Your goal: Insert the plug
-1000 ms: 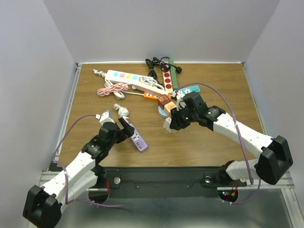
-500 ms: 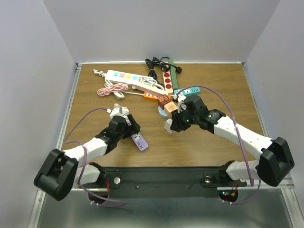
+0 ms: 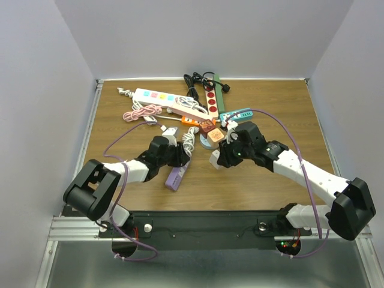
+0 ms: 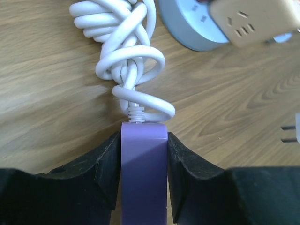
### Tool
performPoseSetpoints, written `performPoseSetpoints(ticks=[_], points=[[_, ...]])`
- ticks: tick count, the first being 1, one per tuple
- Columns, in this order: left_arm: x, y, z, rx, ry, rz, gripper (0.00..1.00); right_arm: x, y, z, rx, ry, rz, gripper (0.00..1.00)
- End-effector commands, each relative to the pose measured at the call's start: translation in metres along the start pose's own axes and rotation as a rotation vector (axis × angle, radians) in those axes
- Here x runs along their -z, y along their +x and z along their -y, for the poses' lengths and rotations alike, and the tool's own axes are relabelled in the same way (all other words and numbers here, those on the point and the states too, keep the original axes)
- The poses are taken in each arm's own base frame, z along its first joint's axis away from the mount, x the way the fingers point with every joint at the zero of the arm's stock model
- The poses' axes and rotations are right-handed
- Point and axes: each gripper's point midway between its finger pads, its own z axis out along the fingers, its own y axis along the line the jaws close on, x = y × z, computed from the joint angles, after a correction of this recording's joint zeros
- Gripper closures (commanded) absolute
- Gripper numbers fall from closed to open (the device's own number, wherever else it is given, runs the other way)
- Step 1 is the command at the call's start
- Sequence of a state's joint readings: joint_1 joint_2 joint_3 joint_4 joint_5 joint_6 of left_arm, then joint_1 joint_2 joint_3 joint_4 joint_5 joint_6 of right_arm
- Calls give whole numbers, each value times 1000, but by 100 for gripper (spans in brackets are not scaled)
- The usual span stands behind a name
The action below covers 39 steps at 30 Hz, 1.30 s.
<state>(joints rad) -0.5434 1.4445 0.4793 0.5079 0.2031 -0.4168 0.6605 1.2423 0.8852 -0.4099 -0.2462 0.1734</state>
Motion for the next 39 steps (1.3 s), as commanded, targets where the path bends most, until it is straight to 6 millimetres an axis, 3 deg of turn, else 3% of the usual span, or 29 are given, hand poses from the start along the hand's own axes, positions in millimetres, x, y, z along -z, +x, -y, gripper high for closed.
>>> performPoseSetpoints(ticks=[1,3,5,8,11,18,22,26,30,32,36,39], points=[[-5,17,31,-124,154,-81,74,6,-25,-4,19,-9,107,100],[-6,24,37,-137,193,-106,73,7,-25,-5,25,-16,104,100],[-6,27,38,-128,200,-110,65,6,-26,-5,44,-21,106,100],[-5,26,36,-115,198,-106,44,2,-27,-9,77,-52,98,100],[1,14,32,-93,173,-59,1,0,-33,-21,98,-120,114,100],[23,-10,10,-9,66,32,1,-6,-44,-41,137,-213,160,100],[36,-20,18,-7,75,51,1,-12,-37,-30,106,-159,149,100],[54,-23,39,4,143,75,1,-6,-37,-15,74,-67,179,100],[64,-15,62,-19,159,76,1,-2,-33,-12,45,-41,191,100],[61,5,63,-33,130,15,1,-2,-29,-10,41,-37,189,100],[56,26,57,-52,40,-34,1,2,-23,-7,36,-24,198,100],[58,23,53,-67,-37,-8,1,5,-21,-8,32,-29,206,99]])
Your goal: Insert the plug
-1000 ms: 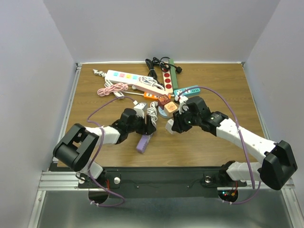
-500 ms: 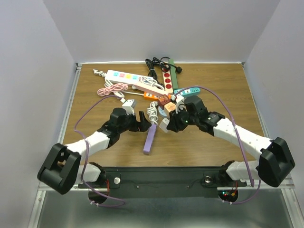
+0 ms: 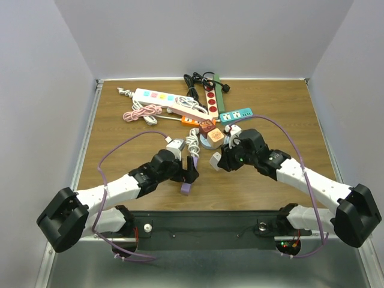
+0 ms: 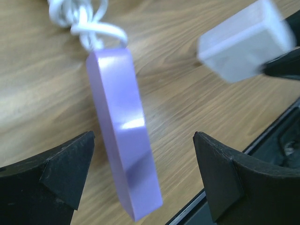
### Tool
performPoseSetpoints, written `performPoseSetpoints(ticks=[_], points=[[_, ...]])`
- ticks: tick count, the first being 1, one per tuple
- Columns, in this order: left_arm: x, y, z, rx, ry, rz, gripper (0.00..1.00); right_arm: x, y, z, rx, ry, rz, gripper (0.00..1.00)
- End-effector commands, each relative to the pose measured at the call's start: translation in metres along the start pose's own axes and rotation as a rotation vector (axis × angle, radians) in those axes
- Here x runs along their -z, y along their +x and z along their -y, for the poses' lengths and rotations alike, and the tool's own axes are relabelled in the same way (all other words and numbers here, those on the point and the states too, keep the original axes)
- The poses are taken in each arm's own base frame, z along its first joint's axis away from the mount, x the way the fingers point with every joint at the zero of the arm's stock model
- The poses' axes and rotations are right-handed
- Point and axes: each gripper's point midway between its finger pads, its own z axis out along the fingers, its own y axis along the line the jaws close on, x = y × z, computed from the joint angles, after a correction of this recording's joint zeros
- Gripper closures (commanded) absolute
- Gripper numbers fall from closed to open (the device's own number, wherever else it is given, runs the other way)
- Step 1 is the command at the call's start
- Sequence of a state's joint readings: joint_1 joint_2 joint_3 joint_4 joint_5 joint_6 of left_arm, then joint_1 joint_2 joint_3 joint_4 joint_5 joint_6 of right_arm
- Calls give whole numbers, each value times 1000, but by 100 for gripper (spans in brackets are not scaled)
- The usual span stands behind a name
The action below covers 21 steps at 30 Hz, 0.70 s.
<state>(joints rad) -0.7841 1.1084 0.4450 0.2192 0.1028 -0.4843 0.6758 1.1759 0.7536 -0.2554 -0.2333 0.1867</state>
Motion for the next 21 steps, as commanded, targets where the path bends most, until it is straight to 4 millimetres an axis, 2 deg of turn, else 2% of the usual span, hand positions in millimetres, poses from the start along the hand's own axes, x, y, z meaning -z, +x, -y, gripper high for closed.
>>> performPoseSetpoints(ticks=[1,5,7,9,13,18,21], points=[[3,-8,-8,-12,-135,43,1,10,-27,-7,13,-13,128,100],[5,-8,-17,-35,-218,37,2,13,-22,-7,2,-15,138,99],[3,-9,-19,-43,-250,35,9,14,-21,-7,-7,-16,146,100],[0,-1,-24,-59,-287,-3,15,16,-20,-8,-9,-18,153,99],[-6,8,-20,-93,-293,-40,19,17,-18,-9,-10,-24,158,100],[-7,6,-6,-123,-271,-27,20,14,-14,-8,-11,-28,146,100],[-6,14,-14,-126,-304,-57,34,12,-14,-9,-9,-35,147,99]])
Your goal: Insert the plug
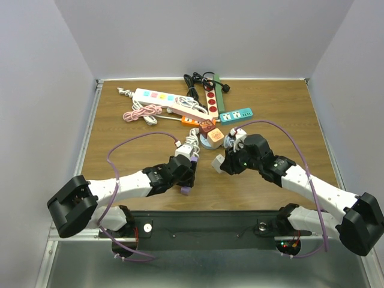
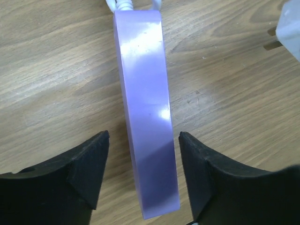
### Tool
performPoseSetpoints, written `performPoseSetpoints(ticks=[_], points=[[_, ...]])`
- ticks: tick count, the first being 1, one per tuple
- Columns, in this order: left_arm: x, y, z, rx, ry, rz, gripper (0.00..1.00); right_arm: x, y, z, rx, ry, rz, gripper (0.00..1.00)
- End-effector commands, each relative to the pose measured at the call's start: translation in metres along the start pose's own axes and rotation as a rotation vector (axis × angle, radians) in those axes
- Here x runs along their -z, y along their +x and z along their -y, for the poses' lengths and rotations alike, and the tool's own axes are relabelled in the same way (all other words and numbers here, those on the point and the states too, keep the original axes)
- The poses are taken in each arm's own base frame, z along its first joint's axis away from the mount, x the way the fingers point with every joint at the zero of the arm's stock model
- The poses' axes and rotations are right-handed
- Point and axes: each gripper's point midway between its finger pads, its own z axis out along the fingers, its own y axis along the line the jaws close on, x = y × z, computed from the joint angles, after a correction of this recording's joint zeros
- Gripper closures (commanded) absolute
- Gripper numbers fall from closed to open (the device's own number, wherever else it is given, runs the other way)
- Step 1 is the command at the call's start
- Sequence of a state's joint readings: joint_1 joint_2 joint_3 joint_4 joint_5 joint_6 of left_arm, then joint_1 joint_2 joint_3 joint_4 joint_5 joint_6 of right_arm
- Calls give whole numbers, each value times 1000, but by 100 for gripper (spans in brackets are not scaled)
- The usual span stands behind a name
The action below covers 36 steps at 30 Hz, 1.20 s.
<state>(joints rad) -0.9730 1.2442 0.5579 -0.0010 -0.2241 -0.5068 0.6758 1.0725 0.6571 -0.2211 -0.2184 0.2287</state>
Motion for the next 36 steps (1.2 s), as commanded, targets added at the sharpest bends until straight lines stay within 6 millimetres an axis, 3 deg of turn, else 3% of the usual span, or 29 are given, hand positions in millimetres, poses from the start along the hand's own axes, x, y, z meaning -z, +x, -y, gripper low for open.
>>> performPoseSetpoints(ticks=[1,4,10,11,13,14,16,20,27,31,34,36], points=[[2,-15,-1,7,-43,33,43,-1,-25,-11,21,-45,99,100],[1,-8,-7,23,-70,19,56,-3,-25,-13,21,-58,95,100],[3,-1,-19,55,-120,17,56,-6,-22,-17,27,-88,84,100],[2,0,-19,55,-121,14,53,-8,-21,-16,28,-90,79,100],[1,1,-21,61,-133,10,33,-9,-20,-19,29,-107,71,100],[0,3,-22,70,-140,6,30,-10,-18,-20,29,-113,65,100],[-4,9,-24,74,-155,-14,1,-12,-19,-23,33,-130,60,100],[-5,14,-25,98,-160,-26,1,-13,-19,-24,37,-142,57,100],[28,-34,-26,164,-153,187,1,-17,-19,-26,39,-155,47,100],[41,-47,-31,180,-152,250,1,-17,-22,-23,30,-139,61,100],[51,-63,-31,304,-109,350,1,-13,-28,-24,30,-131,89,100],[57,-64,-39,486,-115,390,1,-10,-32,-24,30,-127,105,100]])
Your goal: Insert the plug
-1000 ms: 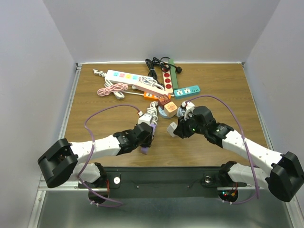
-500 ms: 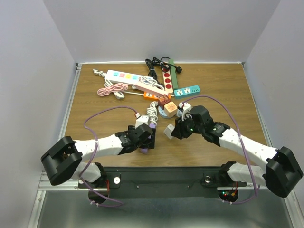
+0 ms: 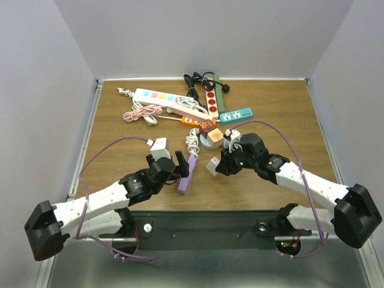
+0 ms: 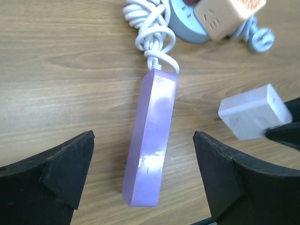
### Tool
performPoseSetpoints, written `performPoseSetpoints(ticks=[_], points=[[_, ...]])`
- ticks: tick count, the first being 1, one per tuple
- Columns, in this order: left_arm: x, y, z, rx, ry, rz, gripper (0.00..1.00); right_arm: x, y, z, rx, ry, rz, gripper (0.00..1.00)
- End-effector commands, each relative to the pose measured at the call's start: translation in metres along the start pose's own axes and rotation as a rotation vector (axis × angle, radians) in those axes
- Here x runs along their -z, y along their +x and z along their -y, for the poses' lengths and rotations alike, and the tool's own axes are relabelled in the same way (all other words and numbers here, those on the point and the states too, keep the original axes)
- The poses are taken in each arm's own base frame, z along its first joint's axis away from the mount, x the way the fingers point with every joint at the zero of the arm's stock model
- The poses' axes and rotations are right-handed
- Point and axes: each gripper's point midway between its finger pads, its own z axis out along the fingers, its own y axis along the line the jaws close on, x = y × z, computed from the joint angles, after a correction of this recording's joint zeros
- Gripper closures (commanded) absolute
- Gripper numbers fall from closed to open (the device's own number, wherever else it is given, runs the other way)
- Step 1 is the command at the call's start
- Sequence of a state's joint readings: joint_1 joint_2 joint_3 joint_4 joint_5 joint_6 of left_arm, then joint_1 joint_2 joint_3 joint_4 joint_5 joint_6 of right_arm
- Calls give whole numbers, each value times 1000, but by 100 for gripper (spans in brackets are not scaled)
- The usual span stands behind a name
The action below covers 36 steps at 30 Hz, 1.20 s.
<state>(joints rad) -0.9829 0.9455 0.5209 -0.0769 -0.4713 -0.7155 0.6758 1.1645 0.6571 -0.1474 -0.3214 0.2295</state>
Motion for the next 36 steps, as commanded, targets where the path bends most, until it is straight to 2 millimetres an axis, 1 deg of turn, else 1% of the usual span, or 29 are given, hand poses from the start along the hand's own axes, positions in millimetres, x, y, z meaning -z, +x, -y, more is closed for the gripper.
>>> performPoseSetpoints(ticks=[1,2,3,4,5,6,7,8,9,10,11,12,13,14,15,16,18,19,20,21,24,28,33,36], points=[[7,-24,-22,257,-56,151,2,11,-41,-14,45,-29,159,100],[10,-31,-19,249,-23,178,5,12,-42,-14,45,-27,164,100],[21,-53,-9,219,58,260,7,12,-42,-14,44,-28,165,100],[26,-60,-10,218,71,296,8,12,-41,-14,42,-29,165,100],[30,-66,-11,214,76,322,13,12,-42,-15,37,-30,166,99],[35,-73,-14,170,68,347,19,12,-42,-14,33,-31,165,100],[35,-74,-17,148,51,349,24,11,-42,-14,31,-32,163,100],[38,-81,-15,141,36,349,28,10,-40,-14,28,-35,156,100],[26,-65,-25,73,-43,281,28,9,-38,-14,22,-35,151,100],[21,-60,-26,35,-79,250,28,9,-39,-15,22,-38,155,99],[20,-59,-19,-5,-92,215,28,8,-38,-14,18,-34,153,100],[6,-45,-18,-64,-125,153,30,8,-38,-13,15,-29,155,100],[5,-44,-6,-78,-115,135,32,8,-39,-13,16,-30,159,100],[0,-42,-3,-91,-124,119,34,8,-38,-13,13,-28,157,100],[-7,-28,1,-135,-131,79,37,9,-38,-12,10,-25,161,100],[-9,-24,5,-147,-130,68,38,10,-38,-13,5,-25,165,100],[-11,-23,10,-147,-146,65,39,12,-37,-12,0,-18,172,100],[-14,-17,10,-176,-161,55,40,14,-36,-12,-2,-16,176,100],[-13,-17,12,-185,-172,50,41,15,-35,-11,-6,-14,182,100],[-15,-11,13,-215,-184,40,41,16,-34,-11,-8,-13,180,100],[-16,-4,17,-257,-199,19,43,16,-28,-10,-14,-10,175,100],[-15,7,31,-301,-175,-2,43,17,-26,-9,-14,-11,173,100],[-21,23,31,-359,-187,-54,43,17,-23,-8,-11,-9,172,100],[-23,27,32,-372,-187,-69,43,17,-20,-8,-10,-9,166,100]])
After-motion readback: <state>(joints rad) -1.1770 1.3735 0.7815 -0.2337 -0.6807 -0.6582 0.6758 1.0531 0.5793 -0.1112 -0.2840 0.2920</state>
